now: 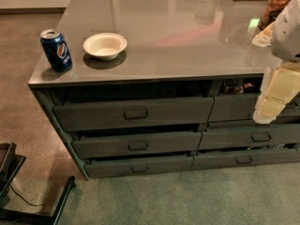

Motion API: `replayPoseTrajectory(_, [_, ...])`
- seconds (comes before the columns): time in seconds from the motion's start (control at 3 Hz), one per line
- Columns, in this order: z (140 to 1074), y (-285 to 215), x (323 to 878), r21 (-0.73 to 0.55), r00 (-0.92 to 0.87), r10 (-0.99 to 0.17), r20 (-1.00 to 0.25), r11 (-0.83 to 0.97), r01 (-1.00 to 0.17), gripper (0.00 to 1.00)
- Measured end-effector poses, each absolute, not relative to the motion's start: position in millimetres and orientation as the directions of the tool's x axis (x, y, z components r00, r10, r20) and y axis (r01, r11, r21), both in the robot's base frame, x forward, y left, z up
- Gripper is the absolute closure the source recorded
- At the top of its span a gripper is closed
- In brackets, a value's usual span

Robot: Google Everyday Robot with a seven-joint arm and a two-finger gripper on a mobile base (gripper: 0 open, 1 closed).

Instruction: Open bottom drawer

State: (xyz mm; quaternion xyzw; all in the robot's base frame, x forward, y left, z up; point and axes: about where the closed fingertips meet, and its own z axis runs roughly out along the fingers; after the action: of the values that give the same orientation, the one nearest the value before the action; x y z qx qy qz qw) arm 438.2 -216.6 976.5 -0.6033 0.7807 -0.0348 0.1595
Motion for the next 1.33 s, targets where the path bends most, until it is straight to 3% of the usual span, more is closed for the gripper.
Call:
replayPoseTrajectory(0.67, [963, -214, 440, -0.24, -0.218, -0.95, -0.224, 0.27, -0.932, 0.0])
replayPoseTrajectory(1.33, [844, -161, 438, -0.164, -0.171, -0.926, -0.336, 0.236, -0.958, 0.0])
